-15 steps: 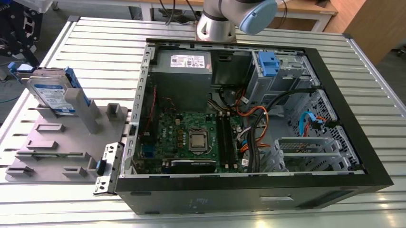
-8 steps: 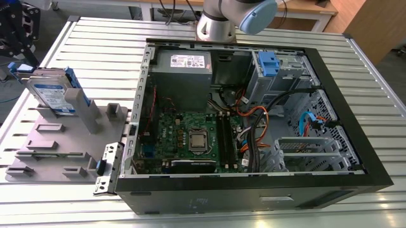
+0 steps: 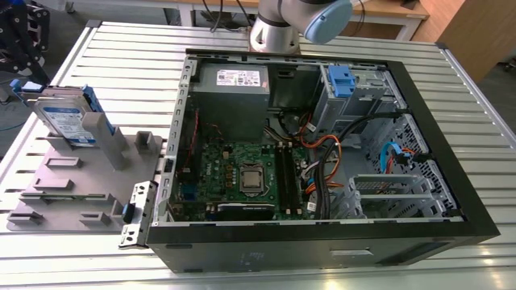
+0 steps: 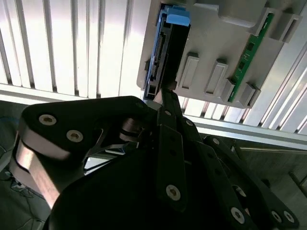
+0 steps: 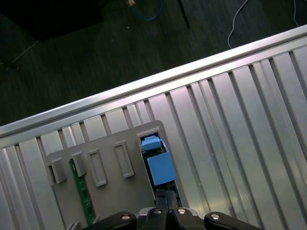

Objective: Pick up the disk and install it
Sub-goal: 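Pick up the disk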

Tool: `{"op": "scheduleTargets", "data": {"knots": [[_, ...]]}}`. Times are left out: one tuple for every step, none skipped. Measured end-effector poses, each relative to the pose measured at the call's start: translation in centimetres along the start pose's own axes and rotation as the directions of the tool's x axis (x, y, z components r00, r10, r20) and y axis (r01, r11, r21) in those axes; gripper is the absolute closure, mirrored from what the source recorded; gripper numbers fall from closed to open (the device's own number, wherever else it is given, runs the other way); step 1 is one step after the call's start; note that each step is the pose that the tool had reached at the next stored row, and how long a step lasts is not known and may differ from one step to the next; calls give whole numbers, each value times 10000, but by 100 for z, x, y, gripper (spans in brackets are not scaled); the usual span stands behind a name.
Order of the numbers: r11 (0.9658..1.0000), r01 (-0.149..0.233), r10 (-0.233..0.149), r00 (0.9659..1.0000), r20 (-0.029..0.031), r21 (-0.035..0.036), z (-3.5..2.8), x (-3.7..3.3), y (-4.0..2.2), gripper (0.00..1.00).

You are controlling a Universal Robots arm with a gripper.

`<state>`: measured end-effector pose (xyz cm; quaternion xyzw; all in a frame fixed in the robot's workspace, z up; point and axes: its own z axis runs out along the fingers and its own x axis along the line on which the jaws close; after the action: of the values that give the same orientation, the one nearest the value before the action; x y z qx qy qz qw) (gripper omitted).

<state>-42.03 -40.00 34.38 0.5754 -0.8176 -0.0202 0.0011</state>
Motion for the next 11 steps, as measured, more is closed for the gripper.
{"op": "scheduleTargets", "data": {"knots": [[10000,0,0,10000,0,0,0,0,0,89],[10000,1,-1,10000,0,0,0,0,0,89],[10000,1,-1,10000,0,0,0,0,0,89],[10000,8,-8,10000,0,0,0,0,0,89],[10000,61,-61,10000,-2,-1,0,0,0,89],[9999,156,-156,9999,-5,-3,1,0,0,89],[9996,283,-283,9996,-9,-5,2,0,0,89],[9991,414,-414,9991,-13,-8,3,0,0,89],[9986,535,-535,9986,-17,-11,3,0,0,89],[9980,638,-638,9980,-21,-14,3,0,0,89],[9976,696,-696,9976,-25,-15,3,0,0,89]]}}
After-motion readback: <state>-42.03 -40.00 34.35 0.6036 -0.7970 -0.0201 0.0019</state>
